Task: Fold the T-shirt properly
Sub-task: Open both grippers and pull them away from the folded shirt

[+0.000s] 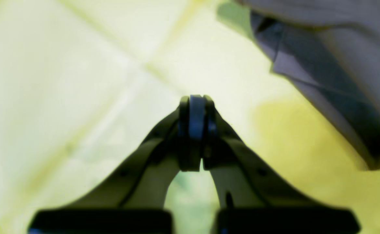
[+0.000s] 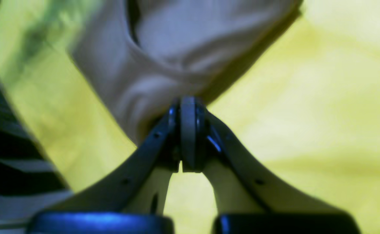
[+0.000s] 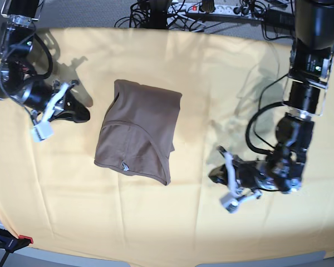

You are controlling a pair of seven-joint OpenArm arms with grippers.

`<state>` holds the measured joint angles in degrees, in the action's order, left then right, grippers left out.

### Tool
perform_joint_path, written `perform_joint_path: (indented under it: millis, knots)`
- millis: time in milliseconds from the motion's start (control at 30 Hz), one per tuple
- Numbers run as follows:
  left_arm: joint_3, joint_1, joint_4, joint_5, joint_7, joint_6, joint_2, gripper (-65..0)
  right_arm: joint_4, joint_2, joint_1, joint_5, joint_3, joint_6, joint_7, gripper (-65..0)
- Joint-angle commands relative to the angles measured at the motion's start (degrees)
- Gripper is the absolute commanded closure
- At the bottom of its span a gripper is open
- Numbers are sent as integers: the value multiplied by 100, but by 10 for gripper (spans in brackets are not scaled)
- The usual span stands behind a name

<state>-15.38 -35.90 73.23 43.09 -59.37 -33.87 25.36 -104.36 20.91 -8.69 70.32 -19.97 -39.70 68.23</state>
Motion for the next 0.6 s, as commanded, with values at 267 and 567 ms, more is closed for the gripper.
perform_joint_path:
  millis: [267,567]
  knots:
    - [1165,824,1051,3064,-1515,-387,907,0,-184,157,-59,1468,-1093,-30,1177,0]
    - [2312,3045,3246,3289,-1631,-428,1840,0,-1801,225,-1705,1468,-1902,-30,1177,0]
